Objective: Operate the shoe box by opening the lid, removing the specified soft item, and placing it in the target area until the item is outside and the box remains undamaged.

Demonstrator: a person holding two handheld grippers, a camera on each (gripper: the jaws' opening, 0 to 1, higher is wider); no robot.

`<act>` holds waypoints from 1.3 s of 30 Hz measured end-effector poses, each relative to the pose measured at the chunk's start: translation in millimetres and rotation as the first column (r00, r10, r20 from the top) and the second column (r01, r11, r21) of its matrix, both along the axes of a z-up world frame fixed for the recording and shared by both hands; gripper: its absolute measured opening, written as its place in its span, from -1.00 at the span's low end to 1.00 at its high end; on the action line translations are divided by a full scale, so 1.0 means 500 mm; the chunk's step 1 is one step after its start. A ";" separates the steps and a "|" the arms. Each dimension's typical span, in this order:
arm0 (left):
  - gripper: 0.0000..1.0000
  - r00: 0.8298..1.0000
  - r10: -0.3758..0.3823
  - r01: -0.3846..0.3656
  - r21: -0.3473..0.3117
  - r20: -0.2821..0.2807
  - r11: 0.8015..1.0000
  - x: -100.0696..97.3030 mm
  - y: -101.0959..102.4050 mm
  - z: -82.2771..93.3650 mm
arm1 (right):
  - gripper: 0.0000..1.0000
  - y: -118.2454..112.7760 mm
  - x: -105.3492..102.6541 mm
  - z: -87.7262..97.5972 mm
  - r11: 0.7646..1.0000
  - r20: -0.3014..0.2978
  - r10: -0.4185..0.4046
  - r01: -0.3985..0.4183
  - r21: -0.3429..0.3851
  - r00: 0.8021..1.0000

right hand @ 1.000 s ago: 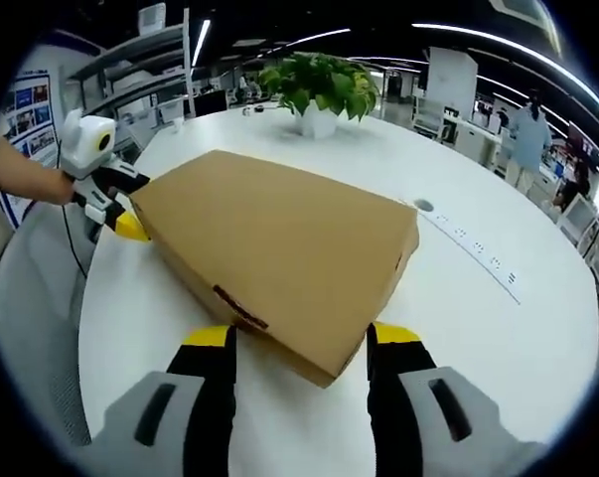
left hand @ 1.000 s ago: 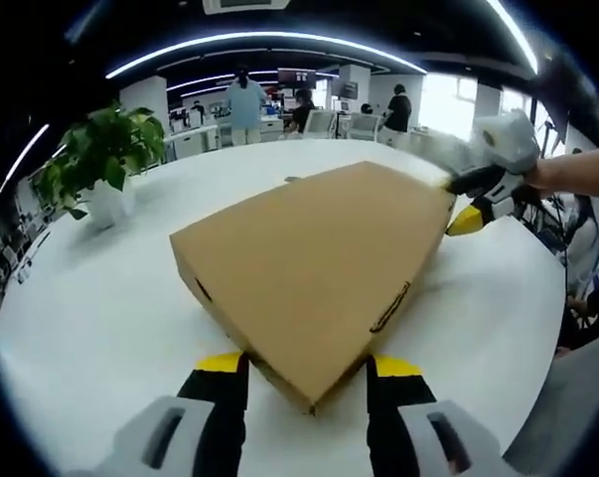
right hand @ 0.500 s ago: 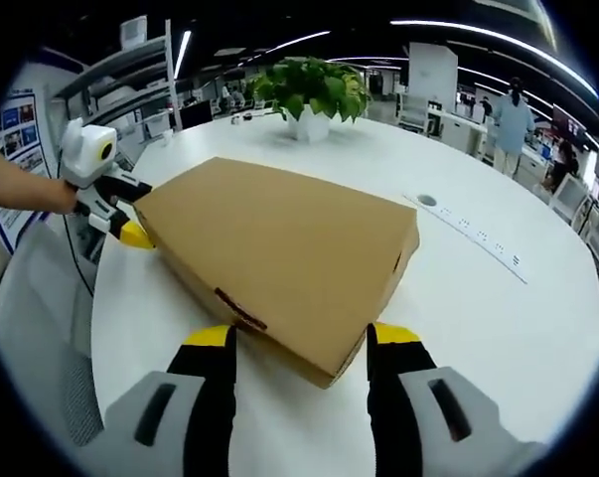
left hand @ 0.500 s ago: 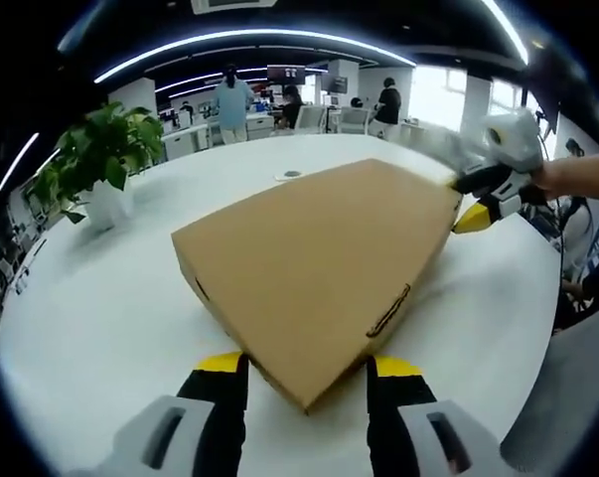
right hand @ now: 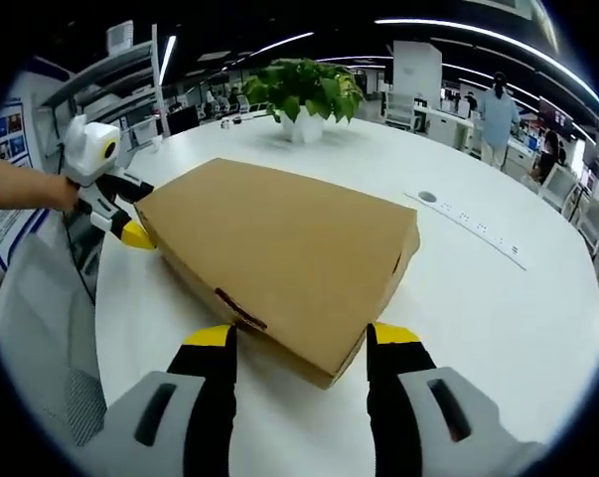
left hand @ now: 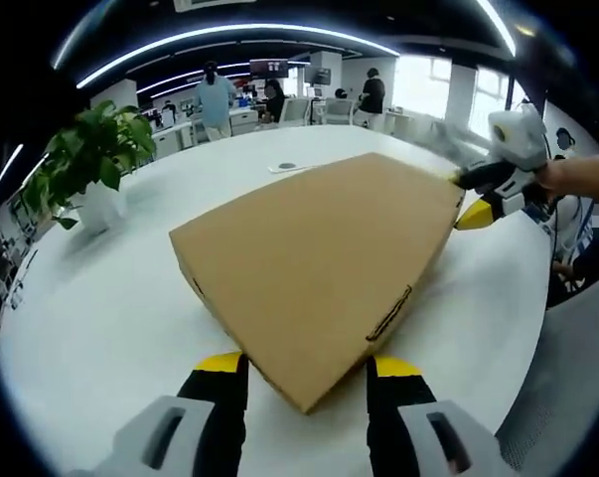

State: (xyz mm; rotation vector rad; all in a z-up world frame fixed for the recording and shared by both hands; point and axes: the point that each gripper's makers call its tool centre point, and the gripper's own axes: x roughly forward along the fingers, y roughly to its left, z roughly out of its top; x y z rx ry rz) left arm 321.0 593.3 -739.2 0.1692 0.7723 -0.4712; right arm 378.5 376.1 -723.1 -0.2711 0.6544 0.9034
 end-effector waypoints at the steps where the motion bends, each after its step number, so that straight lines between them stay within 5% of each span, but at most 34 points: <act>1: -0.05 1.000 -0.007 0.007 0.002 -0.004 1.000 -0.003 0.002 0.002 | -0.04 0.002 -0.002 0.000 1.000 0.000 -0.004 0.004 0.001 1.000; 21: -0.05 0.990 -0.127 0.130 0.045 -0.060 0.991 -0.017 0.064 0.008 | -0.11 0.059 -0.073 -0.001 0.997 0.027 -0.083 0.083 0.002 0.996; 39: -0.02 0.990 -0.116 0.121 0.068 -0.076 0.990 -0.037 0.136 0.002 | -0.14 0.122 -0.140 -0.003 0.999 0.018 -0.047 0.047 0.010 0.999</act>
